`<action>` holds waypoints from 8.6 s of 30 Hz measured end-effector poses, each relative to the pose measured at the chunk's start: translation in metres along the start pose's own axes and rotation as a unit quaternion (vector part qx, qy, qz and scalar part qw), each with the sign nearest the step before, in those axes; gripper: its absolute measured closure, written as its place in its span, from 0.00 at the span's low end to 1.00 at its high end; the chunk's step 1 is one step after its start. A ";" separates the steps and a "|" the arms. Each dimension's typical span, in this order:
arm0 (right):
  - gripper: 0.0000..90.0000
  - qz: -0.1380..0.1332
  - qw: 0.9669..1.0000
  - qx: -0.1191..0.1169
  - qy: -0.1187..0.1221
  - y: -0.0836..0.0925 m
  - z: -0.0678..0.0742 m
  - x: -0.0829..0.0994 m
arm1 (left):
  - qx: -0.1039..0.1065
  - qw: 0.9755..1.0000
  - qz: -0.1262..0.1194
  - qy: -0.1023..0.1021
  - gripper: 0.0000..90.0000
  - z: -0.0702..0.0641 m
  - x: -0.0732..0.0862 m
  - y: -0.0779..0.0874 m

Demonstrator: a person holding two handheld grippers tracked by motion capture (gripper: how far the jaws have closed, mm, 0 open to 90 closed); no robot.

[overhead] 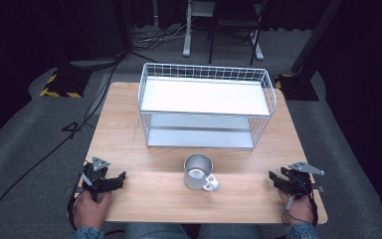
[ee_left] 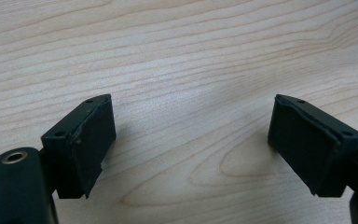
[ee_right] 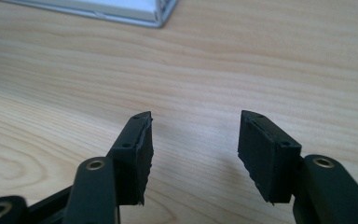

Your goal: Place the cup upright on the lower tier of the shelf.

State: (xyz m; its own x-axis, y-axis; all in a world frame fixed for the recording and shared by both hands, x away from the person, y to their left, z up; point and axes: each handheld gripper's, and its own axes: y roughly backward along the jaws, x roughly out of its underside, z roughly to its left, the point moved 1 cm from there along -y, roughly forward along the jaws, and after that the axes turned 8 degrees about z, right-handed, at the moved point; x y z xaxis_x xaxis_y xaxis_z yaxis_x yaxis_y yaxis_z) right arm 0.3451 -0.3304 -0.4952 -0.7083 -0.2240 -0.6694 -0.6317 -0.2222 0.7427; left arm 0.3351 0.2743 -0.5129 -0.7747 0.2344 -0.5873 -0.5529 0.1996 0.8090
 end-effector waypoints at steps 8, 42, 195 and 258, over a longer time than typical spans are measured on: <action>0.52 -0.016 0.999 -0.032 0.010 0.021 0.017 -0.010 | 0.000 1.000 0.000 -0.001 0.17 0.000 0.000 0.000; 0.48 -0.022 0.970 -0.202 0.135 0.039 0.154 -0.040 | 0.001 1.000 0.001 -0.001 0.17 0.000 0.000 0.000; 0.80 -0.080 0.989 -0.099 0.073 -0.092 0.192 -0.172 | 0.003 1.000 0.002 -0.002 0.16 0.000 -0.001 0.000; 0.51 -0.106 0.983 -0.121 0.086 0.035 0.100 -0.107 | 0.000 1.000 0.000 -0.003 0.16 0.000 -0.001 -0.001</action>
State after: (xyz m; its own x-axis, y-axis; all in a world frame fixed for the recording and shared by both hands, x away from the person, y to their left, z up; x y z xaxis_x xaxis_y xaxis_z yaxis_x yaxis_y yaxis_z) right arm 0.3672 -0.2191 -0.3957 -0.4922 -0.3015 -0.8166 -0.6510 -0.4952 0.5753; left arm 0.3366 0.2738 -0.5131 -0.7732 0.2396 -0.5872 -0.5526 0.1997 0.8091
